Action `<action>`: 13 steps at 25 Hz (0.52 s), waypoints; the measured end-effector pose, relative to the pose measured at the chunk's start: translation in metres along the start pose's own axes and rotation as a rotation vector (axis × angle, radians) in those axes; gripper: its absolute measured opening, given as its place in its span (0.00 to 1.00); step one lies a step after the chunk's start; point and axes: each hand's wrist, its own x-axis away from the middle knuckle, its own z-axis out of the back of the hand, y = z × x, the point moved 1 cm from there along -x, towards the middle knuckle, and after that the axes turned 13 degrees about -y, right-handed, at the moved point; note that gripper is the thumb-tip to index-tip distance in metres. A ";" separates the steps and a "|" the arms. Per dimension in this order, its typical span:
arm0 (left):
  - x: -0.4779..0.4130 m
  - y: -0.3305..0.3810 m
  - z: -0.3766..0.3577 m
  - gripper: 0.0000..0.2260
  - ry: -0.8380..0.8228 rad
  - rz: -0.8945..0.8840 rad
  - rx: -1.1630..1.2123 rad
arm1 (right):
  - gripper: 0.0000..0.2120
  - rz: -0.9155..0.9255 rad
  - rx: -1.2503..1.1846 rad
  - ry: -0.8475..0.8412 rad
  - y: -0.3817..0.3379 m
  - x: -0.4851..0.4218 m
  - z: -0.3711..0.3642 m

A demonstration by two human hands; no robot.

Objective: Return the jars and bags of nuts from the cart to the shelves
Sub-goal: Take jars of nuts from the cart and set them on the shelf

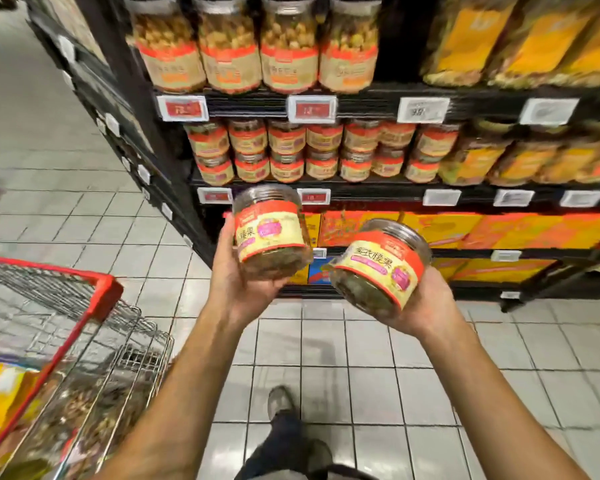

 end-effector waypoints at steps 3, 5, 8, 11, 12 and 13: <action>-0.037 -0.001 0.000 0.29 -0.017 0.100 -0.071 | 0.32 0.018 0.005 0.035 -0.022 -0.023 0.007; -0.069 0.001 0.001 0.31 -0.043 0.120 -0.101 | 0.30 0.045 0.010 0.071 -0.038 -0.046 0.009; -0.124 0.011 0.009 0.28 -0.028 0.107 -0.171 | 0.24 0.058 0.043 0.144 -0.063 -0.087 0.009; -0.166 0.014 0.017 0.28 -0.035 0.115 -0.232 | 0.20 0.084 0.074 0.152 -0.084 -0.123 0.009; -0.179 0.013 0.020 0.28 -0.036 0.122 -0.240 | 0.21 0.084 0.066 0.161 -0.091 -0.135 0.013; -0.190 0.010 0.023 0.27 -0.040 0.123 -0.238 | 0.23 0.081 0.057 0.179 -0.097 -0.146 0.019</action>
